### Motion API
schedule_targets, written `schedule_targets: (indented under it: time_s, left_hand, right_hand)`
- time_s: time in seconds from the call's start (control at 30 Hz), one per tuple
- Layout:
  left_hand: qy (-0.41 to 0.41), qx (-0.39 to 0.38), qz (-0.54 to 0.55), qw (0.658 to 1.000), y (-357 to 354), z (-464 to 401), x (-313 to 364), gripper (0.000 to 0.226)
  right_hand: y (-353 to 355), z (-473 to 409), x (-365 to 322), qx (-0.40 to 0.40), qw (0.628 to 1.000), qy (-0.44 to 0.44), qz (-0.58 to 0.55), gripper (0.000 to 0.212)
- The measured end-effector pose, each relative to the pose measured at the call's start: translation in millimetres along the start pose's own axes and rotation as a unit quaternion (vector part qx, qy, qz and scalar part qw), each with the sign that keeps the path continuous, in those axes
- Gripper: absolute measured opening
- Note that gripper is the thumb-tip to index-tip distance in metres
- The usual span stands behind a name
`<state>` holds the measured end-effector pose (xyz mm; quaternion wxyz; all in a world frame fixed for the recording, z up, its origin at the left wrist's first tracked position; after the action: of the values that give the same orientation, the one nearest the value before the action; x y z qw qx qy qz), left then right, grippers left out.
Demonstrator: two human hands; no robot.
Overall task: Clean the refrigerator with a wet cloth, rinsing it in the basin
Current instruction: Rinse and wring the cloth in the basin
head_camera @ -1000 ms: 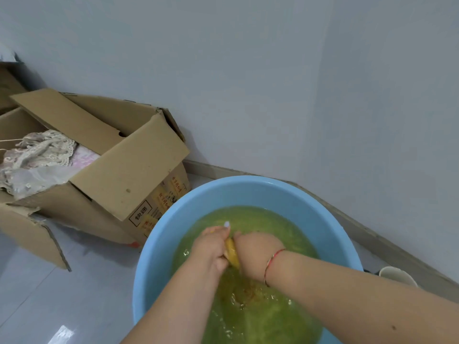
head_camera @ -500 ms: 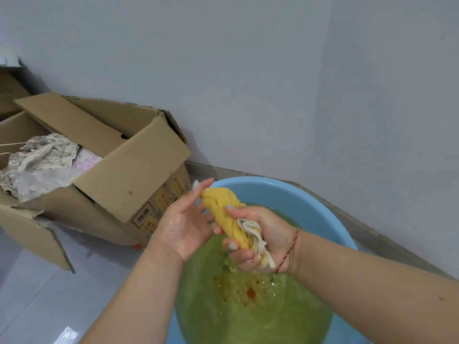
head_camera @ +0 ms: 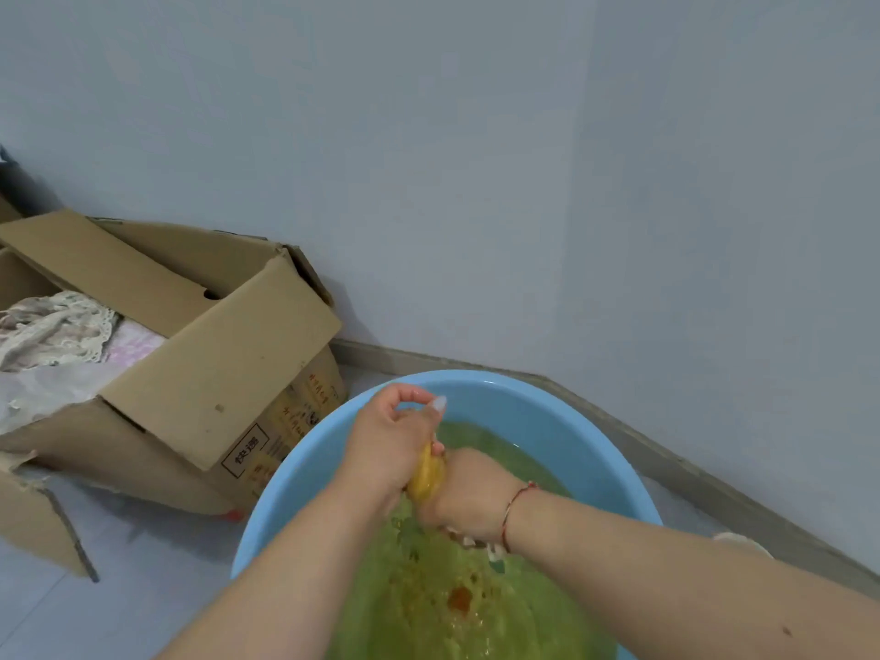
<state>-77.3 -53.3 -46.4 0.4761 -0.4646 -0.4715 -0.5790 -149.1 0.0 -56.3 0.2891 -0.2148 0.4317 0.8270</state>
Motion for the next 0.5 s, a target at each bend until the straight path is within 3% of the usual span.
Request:
schedule_targets:
  time_s: [0.07, 0.17, 0.27, 0.33, 0.4, 0.5]
  left_hand:
    - [-0.002, 0.065, -0.060, 0.996, -2.8, 3.1, -18.6, 0.007]
    - [0.041, 0.197, -0.029, 0.979, 0.3, 11.0, -45.4, 0.003]
    - [0.139, 0.265, 0.064, 0.952, 5.5, 14.5, -70.9, 0.009]
    - [0.207, 0.225, 0.077, 0.949, 1.9, 15.9, -79.7, 0.019]
    - [0.250, 0.135, 0.116, 0.952, -4.0, 14.6, -71.7, 0.030]
    - [0.219, 0.009, 0.163, 0.962, 7.4, 4.1, -33.9, 0.039]
  right_hand:
    - [-5.1, -10.6, 5.4, 0.077, 0.982, 0.026, 0.168, 0.016]
    - [-10.5, -18.7, 27.8, 0.134, 0.977, -0.020, 0.164, 0.030]
    - [-12.5, -14.5, 31.4, 0.185, 0.952, 0.021, 0.243, 0.035]
    - [-13.2, -9.6, 25.9, 0.203, 0.936, 0.076, 0.278, 0.032]
    - [-7.7, -8.2, 27.2, 0.175, 0.957, 0.072, 0.221, 0.033]
    - [-1.5, -5.5, 16.7, 0.035, 0.996, 0.033, -0.072, 0.027]
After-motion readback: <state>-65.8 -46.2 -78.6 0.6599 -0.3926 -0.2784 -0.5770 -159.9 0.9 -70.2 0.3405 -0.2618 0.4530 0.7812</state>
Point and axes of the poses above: each hand's wrist, its own z-axis away from the middle knuckle, its own y-axis out of the back of the hand, x = y × z, the point moved 7 cm from there along -z, towards the middle knuckle, and after that the axes turned 8 degrees about -y, right-handed, at the moved point
